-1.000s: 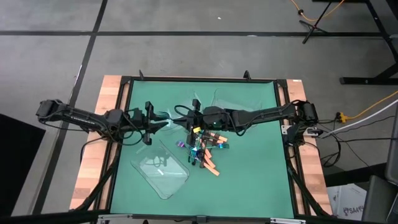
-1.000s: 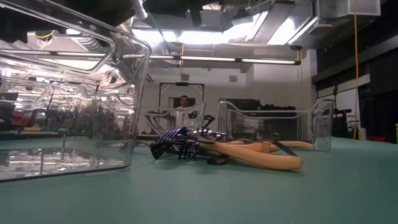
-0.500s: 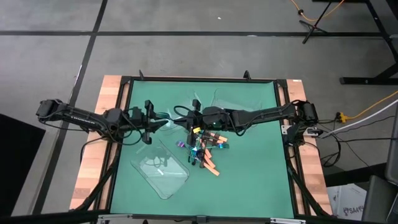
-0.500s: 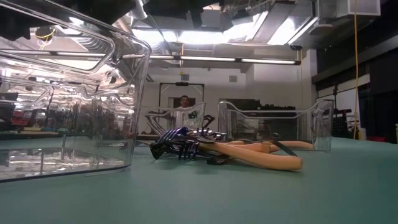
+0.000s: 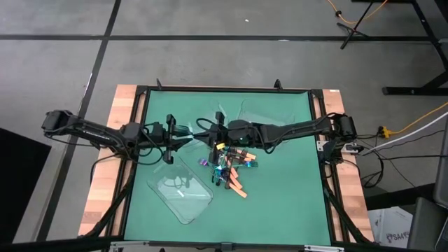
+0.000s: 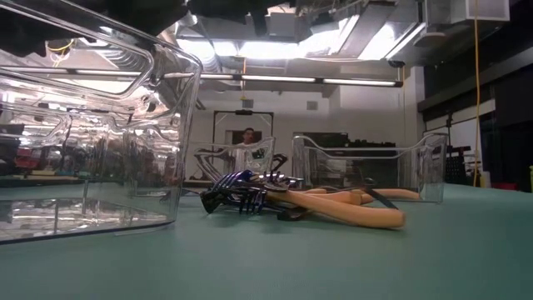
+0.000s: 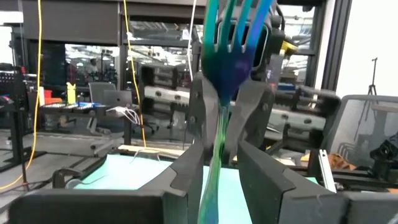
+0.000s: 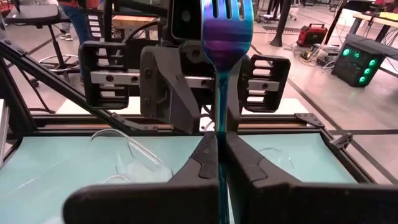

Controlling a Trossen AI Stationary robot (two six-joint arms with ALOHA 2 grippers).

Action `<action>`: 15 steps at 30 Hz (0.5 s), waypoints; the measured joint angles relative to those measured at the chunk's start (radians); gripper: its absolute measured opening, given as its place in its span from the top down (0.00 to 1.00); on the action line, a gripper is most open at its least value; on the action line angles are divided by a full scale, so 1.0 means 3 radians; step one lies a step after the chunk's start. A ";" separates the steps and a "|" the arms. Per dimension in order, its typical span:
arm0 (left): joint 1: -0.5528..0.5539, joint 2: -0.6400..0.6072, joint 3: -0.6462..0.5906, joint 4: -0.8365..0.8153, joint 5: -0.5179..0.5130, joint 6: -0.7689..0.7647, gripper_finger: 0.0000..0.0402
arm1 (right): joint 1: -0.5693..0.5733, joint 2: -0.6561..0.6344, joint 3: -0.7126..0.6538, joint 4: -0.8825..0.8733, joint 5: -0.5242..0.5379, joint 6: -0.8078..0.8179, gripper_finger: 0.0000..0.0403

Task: Sort silverware by color (type)
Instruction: Put the blue fork into the top left transparent bin

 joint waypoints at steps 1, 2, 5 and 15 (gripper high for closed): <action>0.0000 0.0017 0.0000 0.0024 0.0000 0.0001 0.77 | 0.0000 -0.0001 0.0000 0.0000 0.0000 0.0000 1.00; 0.0000 0.0026 0.0000 0.0029 0.0000 0.0001 0.77 | 0.0000 0.0000 0.0000 0.0000 0.0000 0.0000 1.00; 0.0000 0.0058 0.0000 0.0087 0.0000 0.0000 0.77 | 0.0000 0.0003 0.0000 -0.0005 0.0000 0.0000 1.00; 0.0000 0.0071 0.0000 0.0258 0.0000 0.0001 0.77 | 0.0000 0.0125 -0.0003 0.0015 0.0000 0.0009 1.00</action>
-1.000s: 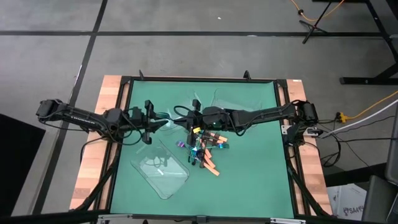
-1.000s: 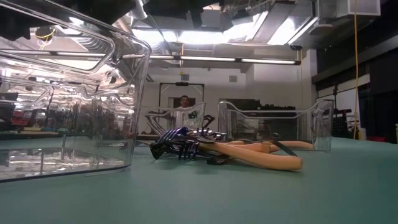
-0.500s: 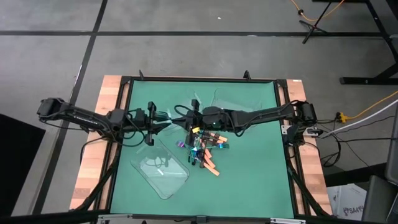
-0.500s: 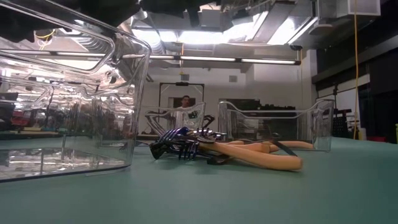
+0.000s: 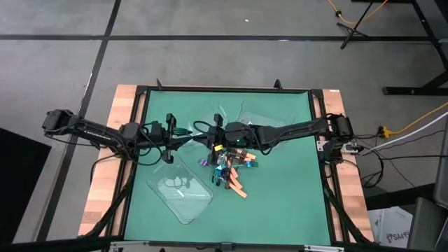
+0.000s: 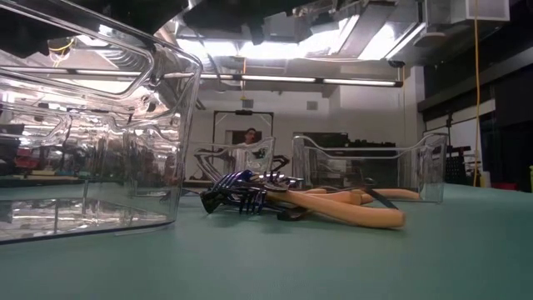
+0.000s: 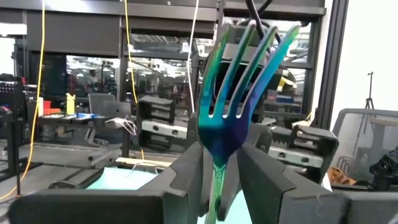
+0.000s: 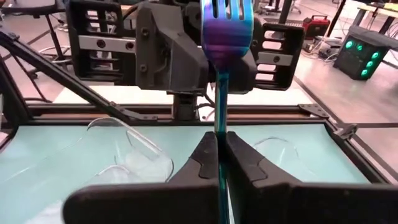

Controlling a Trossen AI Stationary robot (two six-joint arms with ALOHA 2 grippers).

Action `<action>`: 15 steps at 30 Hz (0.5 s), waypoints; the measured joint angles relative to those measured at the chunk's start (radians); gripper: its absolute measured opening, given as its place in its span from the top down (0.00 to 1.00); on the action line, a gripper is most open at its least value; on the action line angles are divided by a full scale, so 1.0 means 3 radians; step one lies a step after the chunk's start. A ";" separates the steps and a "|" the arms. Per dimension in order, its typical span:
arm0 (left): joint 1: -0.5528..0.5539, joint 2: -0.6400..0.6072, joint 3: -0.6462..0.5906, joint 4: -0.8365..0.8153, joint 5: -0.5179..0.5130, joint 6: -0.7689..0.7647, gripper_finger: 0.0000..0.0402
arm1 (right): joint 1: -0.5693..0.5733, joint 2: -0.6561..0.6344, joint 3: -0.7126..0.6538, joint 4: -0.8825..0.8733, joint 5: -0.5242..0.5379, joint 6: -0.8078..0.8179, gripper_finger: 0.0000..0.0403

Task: Sort silverware by color (type)
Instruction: Put the blue fork into the top left transparent bin

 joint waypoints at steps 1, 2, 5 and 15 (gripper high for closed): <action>0.0001 0.0000 0.0000 0.0004 0.0000 -0.0001 0.77 | 0.0000 0.0009 0.0001 0.0020 0.0000 0.0000 1.00; 0.0000 0.0001 0.0000 -0.0017 -0.0001 0.0000 0.77 | 0.0000 0.0016 0.0001 0.0020 0.0000 0.0000 1.00; 0.0000 -0.0001 -0.0001 0.0007 -0.0001 -0.0001 0.77 | 0.0000 0.0021 0.0000 0.0094 0.0000 0.0000 1.00; 0.0000 0.0000 -0.0001 -0.0017 -0.0001 -0.0001 0.77 | 0.0000 0.0021 0.0000 0.0154 0.0000 0.0000 1.00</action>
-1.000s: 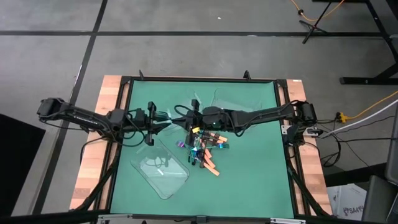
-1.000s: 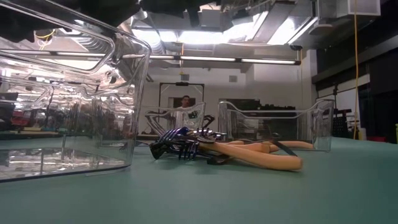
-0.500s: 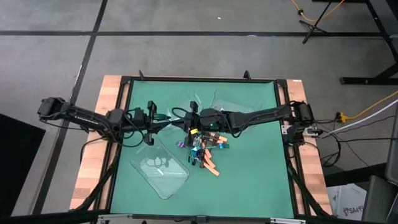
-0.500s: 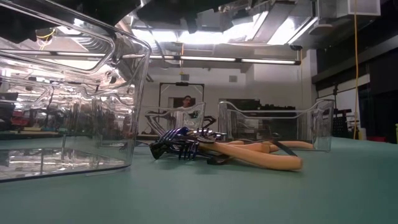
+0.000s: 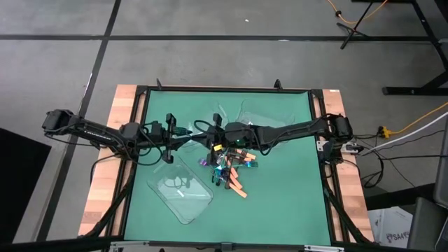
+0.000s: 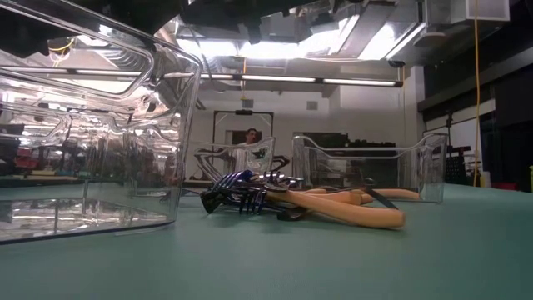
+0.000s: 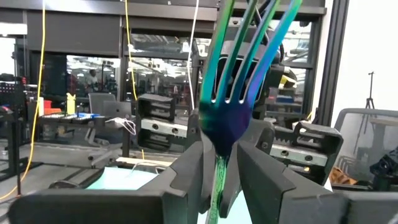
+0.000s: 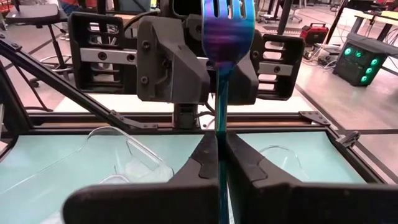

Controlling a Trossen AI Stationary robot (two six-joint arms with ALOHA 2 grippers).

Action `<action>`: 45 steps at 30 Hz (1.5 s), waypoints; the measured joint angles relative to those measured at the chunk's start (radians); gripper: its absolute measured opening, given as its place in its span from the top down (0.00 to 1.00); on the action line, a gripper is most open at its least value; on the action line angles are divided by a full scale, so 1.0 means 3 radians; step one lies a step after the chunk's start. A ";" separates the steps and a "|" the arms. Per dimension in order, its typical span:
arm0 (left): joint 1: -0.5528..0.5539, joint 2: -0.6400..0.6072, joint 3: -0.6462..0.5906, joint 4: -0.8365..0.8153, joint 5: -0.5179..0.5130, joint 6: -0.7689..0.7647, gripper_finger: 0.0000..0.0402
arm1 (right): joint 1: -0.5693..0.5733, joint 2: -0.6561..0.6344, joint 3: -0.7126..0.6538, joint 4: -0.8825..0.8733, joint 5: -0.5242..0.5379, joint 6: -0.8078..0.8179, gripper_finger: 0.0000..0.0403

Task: Sort silverware by color (type)
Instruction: Put the blue fork into the top left transparent bin

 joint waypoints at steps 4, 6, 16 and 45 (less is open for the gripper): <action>0.0001 0.0000 0.0001 -0.0005 -0.0017 0.0001 0.77 | 0.0000 0.0000 0.0000 0.0006 0.0000 0.0000 1.00; 0.0001 0.0000 0.0000 -0.0007 -0.0024 0.0001 0.78 | 0.0000 0.0000 0.0000 0.0005 0.0000 0.0000 1.00; 0.0000 0.0000 0.0000 -0.0013 -0.0113 0.0008 0.94 | -0.0001 0.0000 0.0000 -0.0008 0.0001 0.0003 1.00; 0.0114 0.0000 0.0466 -0.0882 -0.0271 -0.0038 0.97 | 0.0000 -0.0692 -0.0005 -0.2102 0.0145 0.0019 0.64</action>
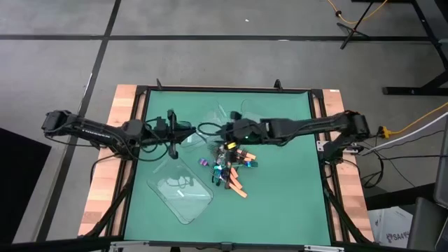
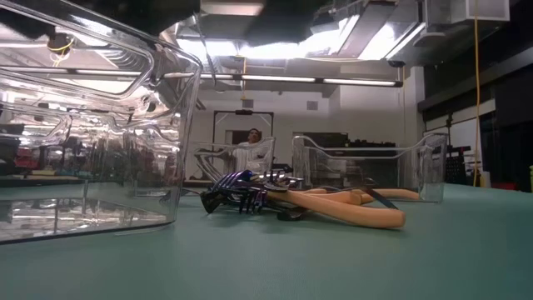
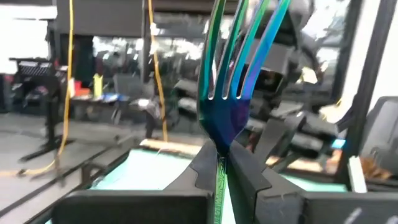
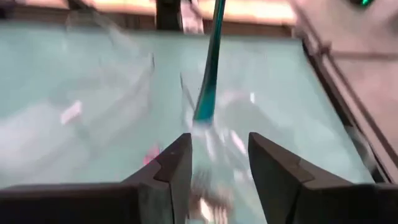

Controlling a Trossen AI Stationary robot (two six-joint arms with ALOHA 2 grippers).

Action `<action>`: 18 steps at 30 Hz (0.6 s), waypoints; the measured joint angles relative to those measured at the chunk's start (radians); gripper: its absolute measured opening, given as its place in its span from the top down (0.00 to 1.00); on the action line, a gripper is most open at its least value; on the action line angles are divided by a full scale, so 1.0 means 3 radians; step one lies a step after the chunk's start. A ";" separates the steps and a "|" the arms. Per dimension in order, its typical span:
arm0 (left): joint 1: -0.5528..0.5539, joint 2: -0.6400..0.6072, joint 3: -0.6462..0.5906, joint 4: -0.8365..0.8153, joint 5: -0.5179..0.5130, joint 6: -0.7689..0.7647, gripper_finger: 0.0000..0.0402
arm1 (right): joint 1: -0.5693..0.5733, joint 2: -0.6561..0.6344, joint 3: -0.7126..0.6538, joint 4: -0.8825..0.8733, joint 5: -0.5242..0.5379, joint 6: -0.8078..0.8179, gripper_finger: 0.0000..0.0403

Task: Sort silverware by color (type)
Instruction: Put the blue fork into the top left transparent bin

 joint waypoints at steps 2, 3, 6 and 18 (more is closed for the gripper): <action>0.0085 0.0008 0.0236 -0.0432 0.0009 -0.0075 0.97 | 0.0001 -0.0118 0.0000 -0.0373 -0.0001 0.0068 0.64; 0.0128 0.0024 0.0374 -0.0685 0.0008 -0.0090 0.97 | 0.0001 -0.0175 0.0000 -0.0561 -0.0004 0.0117 0.64; 0.0284 0.0143 0.0777 -0.1397 0.0010 -0.0101 0.97 | 0.0003 -0.0261 0.0000 -0.1015 0.0001 0.0255 0.64; 0.1131 0.1188 0.2059 -0.3020 0.0663 -0.0264 0.97 | 0.0003 -0.0274 -0.0066 -0.1307 -0.0194 0.0276 0.64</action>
